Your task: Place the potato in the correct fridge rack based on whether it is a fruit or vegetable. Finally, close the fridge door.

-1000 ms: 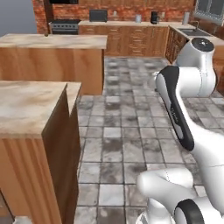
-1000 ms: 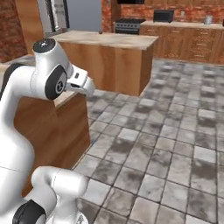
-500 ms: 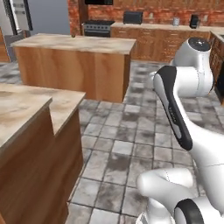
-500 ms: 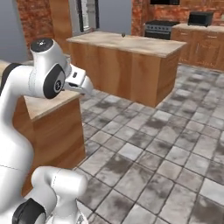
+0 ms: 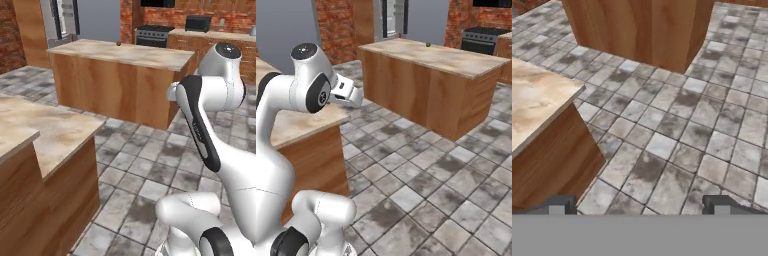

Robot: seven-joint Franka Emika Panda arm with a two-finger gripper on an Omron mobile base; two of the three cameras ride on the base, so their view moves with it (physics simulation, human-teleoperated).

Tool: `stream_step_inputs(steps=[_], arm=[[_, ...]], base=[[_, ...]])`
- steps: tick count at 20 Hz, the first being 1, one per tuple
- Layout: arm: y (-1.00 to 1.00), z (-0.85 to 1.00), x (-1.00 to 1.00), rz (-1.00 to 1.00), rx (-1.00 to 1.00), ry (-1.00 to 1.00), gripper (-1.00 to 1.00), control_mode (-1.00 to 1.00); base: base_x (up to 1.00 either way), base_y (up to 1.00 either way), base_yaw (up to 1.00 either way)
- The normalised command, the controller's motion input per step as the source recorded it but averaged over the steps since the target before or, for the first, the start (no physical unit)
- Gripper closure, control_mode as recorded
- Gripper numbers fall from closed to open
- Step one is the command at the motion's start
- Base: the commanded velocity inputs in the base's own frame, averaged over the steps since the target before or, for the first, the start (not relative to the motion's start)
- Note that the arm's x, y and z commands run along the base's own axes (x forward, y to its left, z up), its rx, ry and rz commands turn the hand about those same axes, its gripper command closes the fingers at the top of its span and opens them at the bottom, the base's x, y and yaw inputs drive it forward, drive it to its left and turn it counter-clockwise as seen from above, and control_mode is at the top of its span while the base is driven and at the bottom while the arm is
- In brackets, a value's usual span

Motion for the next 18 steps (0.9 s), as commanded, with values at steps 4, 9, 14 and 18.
stream_step_inputs(steps=[4, 9, 14, 18], arm=[[0.0, 0.0, 0.0, 0.0, 0.0, 0.0, -1.0, 1.0], [0.0, 0.0, 0.0, 0.0, 0.0, 0.0, -1.0, 1.0], [0.0, 0.0, 0.0, 0.0, 0.0, 0.0, -1.0, 1.0], [0.0, 0.0, 0.0, 0.0, 0.0, 0.0, -1.0, 1.0]], base=[[0.53, -1.0, 0.14], [0.37, -1.0, 0.06], [0.07, -1.0, -0.02], [0.22, -1.0, -0.13]])
